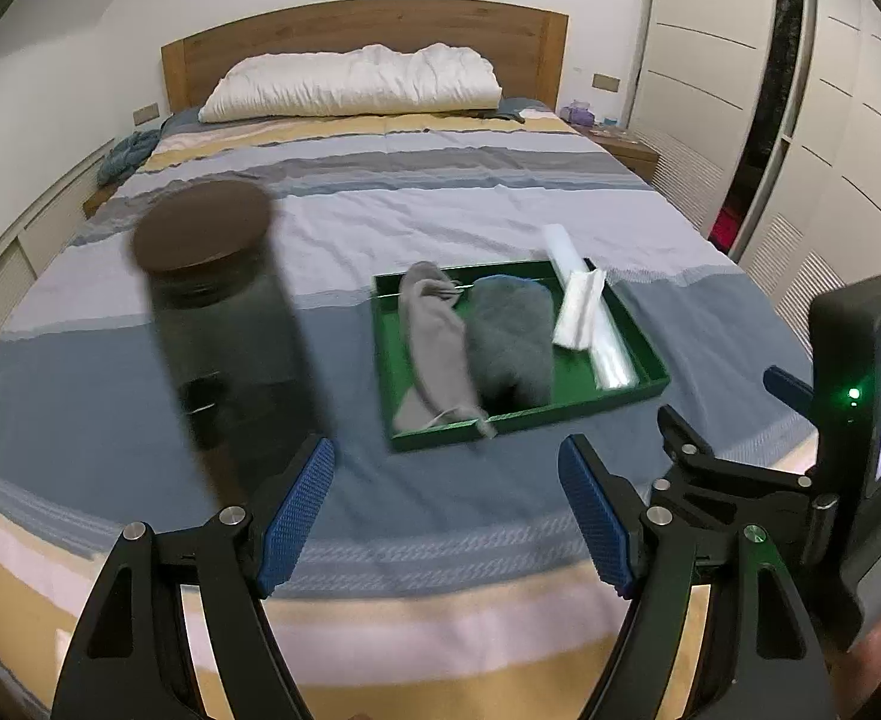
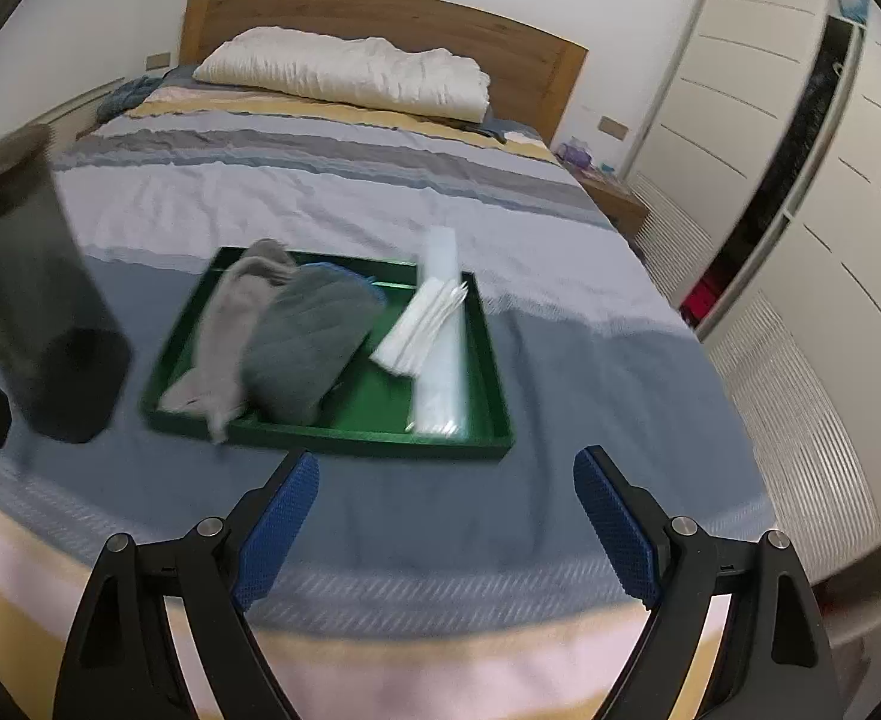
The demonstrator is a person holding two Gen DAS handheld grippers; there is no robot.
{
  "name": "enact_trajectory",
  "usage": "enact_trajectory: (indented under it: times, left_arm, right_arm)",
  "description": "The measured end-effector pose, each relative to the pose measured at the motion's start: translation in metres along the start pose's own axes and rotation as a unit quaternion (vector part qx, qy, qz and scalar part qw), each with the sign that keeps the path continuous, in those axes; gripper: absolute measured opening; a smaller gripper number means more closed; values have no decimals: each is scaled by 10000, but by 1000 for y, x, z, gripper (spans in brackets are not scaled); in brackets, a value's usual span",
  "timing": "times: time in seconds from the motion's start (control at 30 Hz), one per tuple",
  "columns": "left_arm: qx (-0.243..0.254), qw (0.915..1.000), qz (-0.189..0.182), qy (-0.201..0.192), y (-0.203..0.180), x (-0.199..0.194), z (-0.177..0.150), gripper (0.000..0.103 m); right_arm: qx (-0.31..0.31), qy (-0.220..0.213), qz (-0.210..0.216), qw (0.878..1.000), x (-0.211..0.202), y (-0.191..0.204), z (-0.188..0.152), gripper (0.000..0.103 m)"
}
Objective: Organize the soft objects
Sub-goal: 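Withdraw both open tools up and away from the tray, then move both tools toward the yellow fuzzy sock and white tissue packet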
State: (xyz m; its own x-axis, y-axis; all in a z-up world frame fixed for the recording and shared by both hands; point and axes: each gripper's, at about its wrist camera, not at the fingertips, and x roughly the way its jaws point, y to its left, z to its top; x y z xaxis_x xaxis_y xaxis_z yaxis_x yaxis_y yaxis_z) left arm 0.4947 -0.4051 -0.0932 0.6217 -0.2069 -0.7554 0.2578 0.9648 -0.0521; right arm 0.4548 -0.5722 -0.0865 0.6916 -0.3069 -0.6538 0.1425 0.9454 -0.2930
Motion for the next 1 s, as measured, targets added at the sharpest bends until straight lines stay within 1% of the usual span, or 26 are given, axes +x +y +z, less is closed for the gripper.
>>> enact_trajectory:
  times: [0.07, 0.2, 0.27, 0.4, 0.47, 0.6, 0.7, 0.77, 0.87, 1.0]
  left_arm:
    - [67, 10000, 27, -35, 20, -16, -8, 72]
    - [135, 9997, 166, -68, 76, -46, -28, 72]
    - [142, 9993, 341, -83, 106, -57, -41, 72]
    - [70, 9976, 685, 42, 171, -73, -69, 72]
    - [3, 9959, 902, 81, 207, -80, -86, 72]
    - [-53, 9920, 1246, 203, 260, -82, -119, 72]
    - [-39, 9898, 1393, 307, 284, -78, -139, 72]
    - [-17, 9891, 1418, 401, 294, -73, -152, 72]
    - [28, 9897, 1321, 542, 307, -66, -173, 72]
    - [207, 9913, 1102, 692, 310, -55, -193, 72]
  right_arm:
    - [106, 49, 42, 9999, -25, 17, -8, 88]
    - [147, 108, 196, 9996, -71, 61, -20, 88]
    - [223, 145, 379, 9989, -94, 86, -23, 88]
    - [272, 225, 758, 9965, -130, 142, -29, 88]
    - [271, 243, 902, 9953, -144, 161, -34, 88]
    - [277, 294, 1170, 9923, -166, 202, -42, 88]
    - [235, 289, 1298, 9908, -178, 229, -46, 88]
    - [148, 260, 1343, 9905, -185, 247, -48, 88]
    - [121, 271, 1410, 9896, -190, 270, -52, 88]
    - [103, 313, 1472, 9886, -196, 291, -59, 88]
